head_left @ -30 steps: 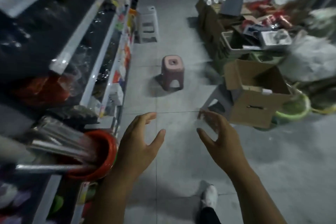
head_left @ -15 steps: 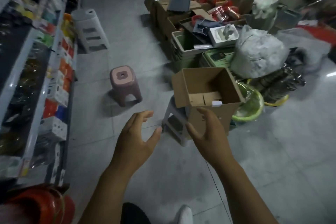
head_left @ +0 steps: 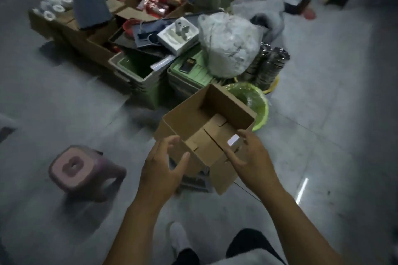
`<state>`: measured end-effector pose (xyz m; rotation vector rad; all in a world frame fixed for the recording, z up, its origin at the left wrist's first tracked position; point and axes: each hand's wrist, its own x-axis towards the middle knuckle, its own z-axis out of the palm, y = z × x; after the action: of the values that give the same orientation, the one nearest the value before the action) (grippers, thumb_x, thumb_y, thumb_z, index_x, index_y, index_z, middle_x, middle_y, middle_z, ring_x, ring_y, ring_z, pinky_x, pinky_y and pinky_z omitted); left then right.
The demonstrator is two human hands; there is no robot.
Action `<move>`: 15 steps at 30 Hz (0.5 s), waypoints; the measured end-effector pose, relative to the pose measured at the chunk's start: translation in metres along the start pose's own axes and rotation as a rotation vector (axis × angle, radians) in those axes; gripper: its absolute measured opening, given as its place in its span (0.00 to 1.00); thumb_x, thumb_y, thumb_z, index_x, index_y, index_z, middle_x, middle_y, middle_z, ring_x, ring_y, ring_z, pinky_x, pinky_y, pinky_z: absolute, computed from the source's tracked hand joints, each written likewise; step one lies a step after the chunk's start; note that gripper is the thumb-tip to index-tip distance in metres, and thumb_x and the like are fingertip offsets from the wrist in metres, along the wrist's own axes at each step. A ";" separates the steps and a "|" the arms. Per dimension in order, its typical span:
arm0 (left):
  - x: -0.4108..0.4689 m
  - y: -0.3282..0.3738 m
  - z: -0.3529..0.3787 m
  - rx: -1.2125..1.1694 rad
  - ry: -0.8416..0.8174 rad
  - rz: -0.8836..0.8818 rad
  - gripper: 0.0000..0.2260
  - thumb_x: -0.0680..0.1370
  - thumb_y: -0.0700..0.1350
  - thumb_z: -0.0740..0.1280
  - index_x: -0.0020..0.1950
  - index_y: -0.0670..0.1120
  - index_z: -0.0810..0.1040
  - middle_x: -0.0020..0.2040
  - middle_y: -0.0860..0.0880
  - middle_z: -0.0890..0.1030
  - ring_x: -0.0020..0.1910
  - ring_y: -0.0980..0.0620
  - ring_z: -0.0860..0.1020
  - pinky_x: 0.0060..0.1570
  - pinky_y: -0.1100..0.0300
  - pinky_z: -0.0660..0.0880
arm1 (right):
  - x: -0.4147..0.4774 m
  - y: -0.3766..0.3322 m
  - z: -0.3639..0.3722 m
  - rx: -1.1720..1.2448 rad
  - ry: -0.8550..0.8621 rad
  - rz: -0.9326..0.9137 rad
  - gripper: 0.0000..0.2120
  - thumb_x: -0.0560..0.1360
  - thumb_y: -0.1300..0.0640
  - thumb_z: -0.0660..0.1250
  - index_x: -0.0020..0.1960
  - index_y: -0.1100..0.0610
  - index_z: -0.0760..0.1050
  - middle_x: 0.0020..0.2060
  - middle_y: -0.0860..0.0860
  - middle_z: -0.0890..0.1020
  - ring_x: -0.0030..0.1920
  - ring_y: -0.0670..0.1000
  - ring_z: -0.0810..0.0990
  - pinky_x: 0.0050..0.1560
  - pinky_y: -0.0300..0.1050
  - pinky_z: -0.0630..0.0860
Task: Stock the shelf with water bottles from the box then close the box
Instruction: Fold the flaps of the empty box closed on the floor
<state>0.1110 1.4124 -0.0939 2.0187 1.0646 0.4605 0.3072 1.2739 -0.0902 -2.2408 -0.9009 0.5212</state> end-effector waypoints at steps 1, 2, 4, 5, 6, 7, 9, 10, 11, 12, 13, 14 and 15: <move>0.021 -0.004 -0.003 0.008 -0.041 0.025 0.19 0.78 0.55 0.72 0.65 0.65 0.69 0.63 0.61 0.76 0.62 0.60 0.75 0.58 0.62 0.73 | 0.005 -0.001 0.005 0.020 0.023 0.047 0.29 0.78 0.42 0.68 0.75 0.48 0.65 0.69 0.46 0.73 0.61 0.41 0.71 0.56 0.33 0.68; 0.042 -0.009 -0.003 0.014 -0.081 0.042 0.19 0.78 0.55 0.71 0.65 0.65 0.69 0.63 0.61 0.76 0.63 0.59 0.75 0.59 0.60 0.74 | 0.010 -0.001 0.010 0.043 0.042 0.098 0.29 0.78 0.43 0.69 0.75 0.49 0.66 0.69 0.47 0.73 0.61 0.42 0.72 0.56 0.33 0.68; 0.079 -0.014 -0.001 0.022 -0.138 0.063 0.19 0.78 0.56 0.71 0.66 0.64 0.70 0.63 0.59 0.76 0.63 0.58 0.75 0.59 0.57 0.76 | 0.019 0.004 0.021 0.095 0.067 0.204 0.30 0.78 0.46 0.70 0.76 0.51 0.65 0.70 0.47 0.72 0.64 0.44 0.72 0.58 0.35 0.69; 0.095 -0.016 0.002 0.027 -0.157 0.065 0.19 0.77 0.56 0.70 0.67 0.62 0.71 0.63 0.59 0.77 0.63 0.57 0.76 0.59 0.56 0.76 | 0.025 0.008 0.028 0.122 0.074 0.256 0.30 0.78 0.47 0.70 0.76 0.51 0.64 0.71 0.47 0.71 0.64 0.43 0.72 0.59 0.36 0.68; 0.113 -0.021 0.006 0.031 -0.176 0.058 0.19 0.77 0.56 0.70 0.67 0.60 0.72 0.63 0.58 0.77 0.63 0.57 0.76 0.60 0.55 0.77 | 0.033 0.013 0.035 0.145 0.084 0.298 0.29 0.79 0.48 0.70 0.76 0.50 0.63 0.70 0.46 0.71 0.63 0.42 0.71 0.58 0.34 0.68; 0.130 -0.025 0.011 0.037 -0.197 0.051 0.20 0.78 0.56 0.70 0.68 0.59 0.72 0.64 0.58 0.77 0.64 0.56 0.76 0.60 0.53 0.77 | 0.043 0.018 0.043 0.165 0.089 0.338 0.29 0.79 0.48 0.70 0.76 0.49 0.62 0.68 0.45 0.71 0.61 0.41 0.70 0.55 0.31 0.67; 0.164 -0.034 0.024 0.066 -0.236 0.040 0.20 0.79 0.54 0.70 0.70 0.58 0.72 0.66 0.56 0.76 0.64 0.56 0.75 0.60 0.52 0.76 | 0.064 0.032 0.062 0.204 0.091 0.426 0.32 0.79 0.47 0.70 0.78 0.49 0.58 0.70 0.45 0.70 0.63 0.43 0.70 0.55 0.33 0.69; 0.180 -0.040 0.032 0.079 -0.242 0.030 0.20 0.80 0.53 0.70 0.70 0.58 0.72 0.68 0.55 0.76 0.64 0.56 0.75 0.60 0.53 0.76 | 0.075 0.040 0.073 0.216 0.092 0.457 0.34 0.79 0.47 0.69 0.79 0.48 0.56 0.74 0.47 0.68 0.67 0.46 0.71 0.59 0.37 0.70; 0.196 -0.045 0.041 0.092 -0.245 0.016 0.20 0.80 0.52 0.69 0.71 0.57 0.72 0.69 0.54 0.75 0.64 0.56 0.74 0.59 0.54 0.75 | 0.087 0.048 0.084 0.226 0.088 0.488 0.36 0.79 0.46 0.69 0.80 0.48 0.54 0.76 0.48 0.66 0.71 0.49 0.69 0.62 0.41 0.70; 0.211 -0.050 0.050 0.101 -0.250 -0.003 0.20 0.81 0.52 0.69 0.72 0.55 0.71 0.69 0.54 0.74 0.64 0.55 0.73 0.58 0.54 0.75 | 0.098 0.057 0.094 0.233 0.086 0.516 0.37 0.79 0.46 0.69 0.80 0.49 0.53 0.78 0.49 0.64 0.74 0.50 0.67 0.66 0.43 0.70; 0.225 -0.056 0.059 0.111 -0.265 -0.015 0.20 0.81 0.51 0.69 0.73 0.54 0.71 0.70 0.53 0.73 0.64 0.56 0.73 0.58 0.55 0.74 | 0.109 0.065 0.104 0.232 0.087 0.546 0.38 0.79 0.46 0.69 0.81 0.50 0.52 0.79 0.50 0.62 0.75 0.51 0.66 0.68 0.44 0.69; 0.239 -0.063 0.069 0.122 -0.291 -0.018 0.21 0.81 0.50 0.69 0.74 0.53 0.71 0.70 0.53 0.73 0.64 0.56 0.73 0.57 0.56 0.73 | 0.120 0.073 0.112 0.225 0.097 0.579 0.39 0.80 0.46 0.68 0.82 0.51 0.50 0.79 0.51 0.61 0.76 0.52 0.65 0.69 0.45 0.68; 0.253 -0.070 0.078 0.133 -0.310 -0.017 0.21 0.82 0.49 0.68 0.74 0.52 0.71 0.70 0.52 0.73 0.63 0.55 0.73 0.57 0.57 0.73 | 0.130 0.080 0.120 0.214 0.106 0.619 0.39 0.80 0.47 0.68 0.82 0.53 0.49 0.80 0.51 0.61 0.76 0.53 0.65 0.69 0.44 0.67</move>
<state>0.2694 1.6044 -0.2081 2.1104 0.9389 0.0634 0.3643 1.3750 -0.2460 -2.2961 -0.0705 0.7227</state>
